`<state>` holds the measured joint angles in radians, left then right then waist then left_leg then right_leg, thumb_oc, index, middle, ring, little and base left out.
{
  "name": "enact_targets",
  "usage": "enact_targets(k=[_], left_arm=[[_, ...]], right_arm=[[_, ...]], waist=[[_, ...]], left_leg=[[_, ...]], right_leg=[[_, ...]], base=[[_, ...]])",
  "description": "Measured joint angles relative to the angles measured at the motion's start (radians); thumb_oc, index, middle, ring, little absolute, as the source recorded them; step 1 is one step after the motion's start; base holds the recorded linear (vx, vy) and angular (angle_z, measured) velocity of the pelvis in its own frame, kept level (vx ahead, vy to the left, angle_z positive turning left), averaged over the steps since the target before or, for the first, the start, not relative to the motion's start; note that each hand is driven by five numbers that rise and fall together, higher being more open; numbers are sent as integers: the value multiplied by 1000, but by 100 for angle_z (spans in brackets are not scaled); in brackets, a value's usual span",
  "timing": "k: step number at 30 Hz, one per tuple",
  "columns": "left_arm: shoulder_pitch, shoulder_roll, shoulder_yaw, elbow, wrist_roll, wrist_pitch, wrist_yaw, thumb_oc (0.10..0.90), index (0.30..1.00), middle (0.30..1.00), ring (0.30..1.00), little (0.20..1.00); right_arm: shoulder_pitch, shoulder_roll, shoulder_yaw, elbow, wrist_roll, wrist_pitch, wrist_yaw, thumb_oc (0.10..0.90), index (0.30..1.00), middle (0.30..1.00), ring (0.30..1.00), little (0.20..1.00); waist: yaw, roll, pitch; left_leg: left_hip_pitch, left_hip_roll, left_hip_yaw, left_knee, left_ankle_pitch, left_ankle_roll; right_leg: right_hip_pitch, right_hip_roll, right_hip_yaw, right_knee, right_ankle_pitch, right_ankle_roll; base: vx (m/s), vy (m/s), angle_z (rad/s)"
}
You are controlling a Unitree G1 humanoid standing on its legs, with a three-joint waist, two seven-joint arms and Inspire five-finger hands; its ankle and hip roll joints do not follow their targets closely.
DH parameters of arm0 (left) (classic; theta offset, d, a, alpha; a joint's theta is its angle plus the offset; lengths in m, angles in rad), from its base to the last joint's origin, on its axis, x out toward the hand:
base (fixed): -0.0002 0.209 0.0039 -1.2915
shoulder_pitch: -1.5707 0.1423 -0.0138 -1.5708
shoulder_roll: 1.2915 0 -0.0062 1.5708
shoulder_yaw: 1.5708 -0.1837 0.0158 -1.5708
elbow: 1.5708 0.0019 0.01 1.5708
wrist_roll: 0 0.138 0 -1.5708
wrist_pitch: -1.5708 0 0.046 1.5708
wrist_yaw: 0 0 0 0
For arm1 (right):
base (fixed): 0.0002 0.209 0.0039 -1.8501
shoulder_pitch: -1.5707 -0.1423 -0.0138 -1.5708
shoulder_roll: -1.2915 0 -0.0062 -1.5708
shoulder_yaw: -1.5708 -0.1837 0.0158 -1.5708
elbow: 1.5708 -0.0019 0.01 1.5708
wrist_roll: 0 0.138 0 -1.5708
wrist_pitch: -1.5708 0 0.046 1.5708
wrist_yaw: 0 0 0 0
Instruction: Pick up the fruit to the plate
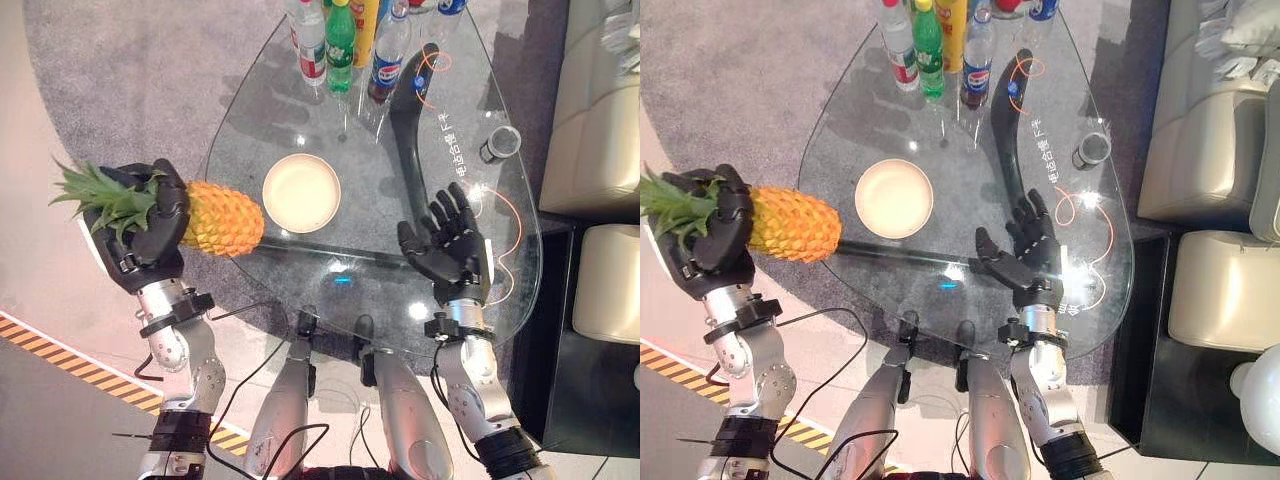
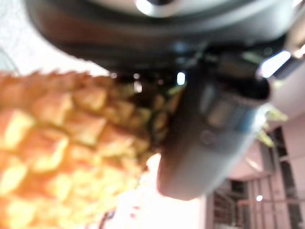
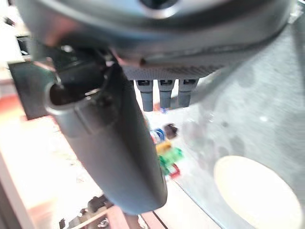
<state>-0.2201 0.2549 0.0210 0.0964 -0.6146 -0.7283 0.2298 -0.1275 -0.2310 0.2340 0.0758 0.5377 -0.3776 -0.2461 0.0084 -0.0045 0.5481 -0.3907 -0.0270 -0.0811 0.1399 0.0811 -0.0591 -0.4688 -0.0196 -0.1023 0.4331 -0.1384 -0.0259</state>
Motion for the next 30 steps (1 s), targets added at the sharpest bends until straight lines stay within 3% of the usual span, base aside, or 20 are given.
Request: enact_targets(k=[13,21,30], left_arm=[[-120,39,-17,70,199,-5,164,100,300,300,300,200],[-164,76,-45,105,320,-6,272,100,300,300,300,200],[-289,119,-57,201,453,-6,398,100,300,300,300,200]], right_arm=[[-40,-27,56,33,14,72,13,800,900,900,900,900],[-74,-51,82,41,22,141,86,800,900,900,900,900],[-143,-110,167,136,80,296,252,800,900,900,900,900]], waist=[[-23,0,0],[-45,0,0],[-58,0,0]], left_leg=[[-66,2,33,19,0,0],[-107,1,42,33,0,0],[-182,1,55,56,0,1]], right_leg=[[-81,3,29,24,5,-3],[-122,3,38,28,15,1],[-194,7,54,33,34,6]], base=[[0,68,-7],[6,55,-4],[2,56,-5]])
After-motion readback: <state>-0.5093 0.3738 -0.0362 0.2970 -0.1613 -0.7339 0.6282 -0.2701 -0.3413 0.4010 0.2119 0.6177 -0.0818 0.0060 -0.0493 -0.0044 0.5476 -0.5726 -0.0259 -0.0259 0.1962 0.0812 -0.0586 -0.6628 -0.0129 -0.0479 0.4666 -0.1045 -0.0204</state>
